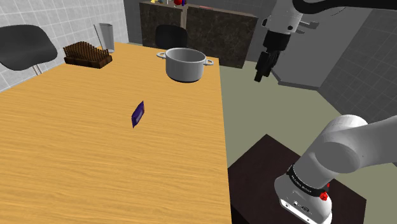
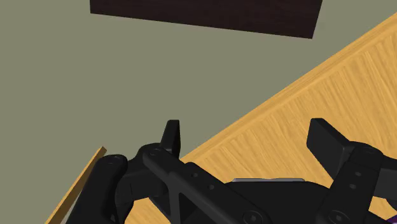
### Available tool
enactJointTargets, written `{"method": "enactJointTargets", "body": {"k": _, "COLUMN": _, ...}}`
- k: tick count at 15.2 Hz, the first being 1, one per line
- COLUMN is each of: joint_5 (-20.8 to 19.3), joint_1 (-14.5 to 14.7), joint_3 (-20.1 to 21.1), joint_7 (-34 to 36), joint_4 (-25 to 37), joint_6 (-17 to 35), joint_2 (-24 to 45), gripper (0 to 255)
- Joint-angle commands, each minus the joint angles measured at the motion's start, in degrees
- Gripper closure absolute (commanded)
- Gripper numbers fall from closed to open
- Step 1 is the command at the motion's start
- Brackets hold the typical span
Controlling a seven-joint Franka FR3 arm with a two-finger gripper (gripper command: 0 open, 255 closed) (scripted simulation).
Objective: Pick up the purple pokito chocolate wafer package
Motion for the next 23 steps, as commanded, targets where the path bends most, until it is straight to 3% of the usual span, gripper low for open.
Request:
{"method": "enactJointTargets", "body": {"k": 1, "joint_5": 0.0, "joint_1": 0.0, "joint_3": 0.0, "joint_7": 0.0, "joint_4": 0.0, "joint_6": 0.0, "joint_2": 0.0, "gripper": 0}}
{"method": "enactJointTargets", "body": {"k": 7, "joint_5": 6.0, "joint_1": 0.8, "joint_3": 9.1, "joint_7": 15.3, "joint_4": -0.8, "joint_6": 4.1, "joint_2": 2.4, "gripper": 0}}
{"method": "enactJointTargets", "body": {"k": 14, "joint_5": 10.7, "joint_1": 0.6, "joint_3": 19.6, "joint_7": 33.0, "joint_4": 3.0, "joint_6": 10.1, "joint_2": 10.4, "gripper": 0}}
{"method": "enactJointTargets", "body": {"k": 19, "joint_5": 10.9, "joint_1": -0.8, "joint_3": 26.8, "joint_7": 46.0, "joint_4": 8.5, "joint_6": 14.5, "joint_2": 19.2, "gripper": 0}}
{"method": "enactJointTargets", "body": {"k": 23, "joint_5": 8.3, "joint_1": -2.2, "joint_3": 32.3, "joint_7": 57.1, "joint_4": 14.6, "joint_6": 17.4, "joint_2": 27.8, "gripper": 0}}
